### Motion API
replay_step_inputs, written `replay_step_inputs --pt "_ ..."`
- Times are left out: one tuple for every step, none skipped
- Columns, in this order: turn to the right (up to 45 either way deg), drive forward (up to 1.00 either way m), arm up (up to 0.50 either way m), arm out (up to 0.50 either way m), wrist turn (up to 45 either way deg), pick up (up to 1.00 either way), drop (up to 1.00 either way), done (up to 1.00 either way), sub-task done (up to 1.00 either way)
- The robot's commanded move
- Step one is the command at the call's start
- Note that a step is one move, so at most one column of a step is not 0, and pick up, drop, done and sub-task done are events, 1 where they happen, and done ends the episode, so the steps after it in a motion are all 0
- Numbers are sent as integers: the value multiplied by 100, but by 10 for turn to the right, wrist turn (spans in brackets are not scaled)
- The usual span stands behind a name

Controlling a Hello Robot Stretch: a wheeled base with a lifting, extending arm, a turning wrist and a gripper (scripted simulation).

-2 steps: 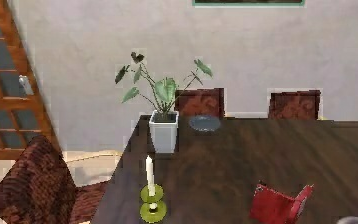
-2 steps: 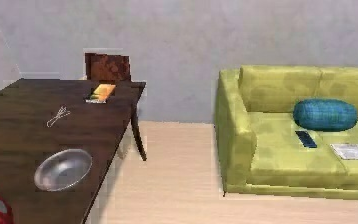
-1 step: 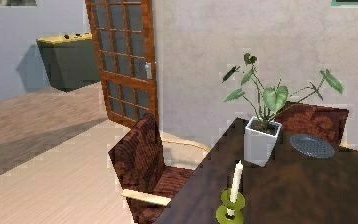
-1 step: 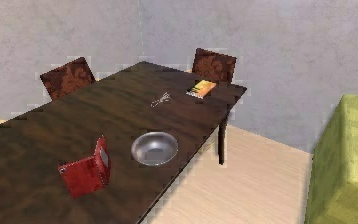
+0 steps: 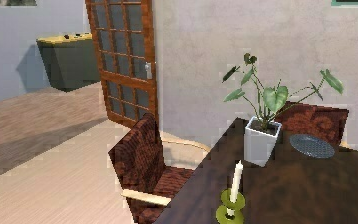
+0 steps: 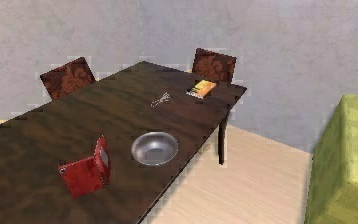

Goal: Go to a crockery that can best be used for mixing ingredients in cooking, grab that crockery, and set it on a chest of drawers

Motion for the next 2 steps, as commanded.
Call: replay_step_inputs --pt "0 0 38 0 0 0 0 0 0" --pt "0 0 0 24 0 0 0 0 0"
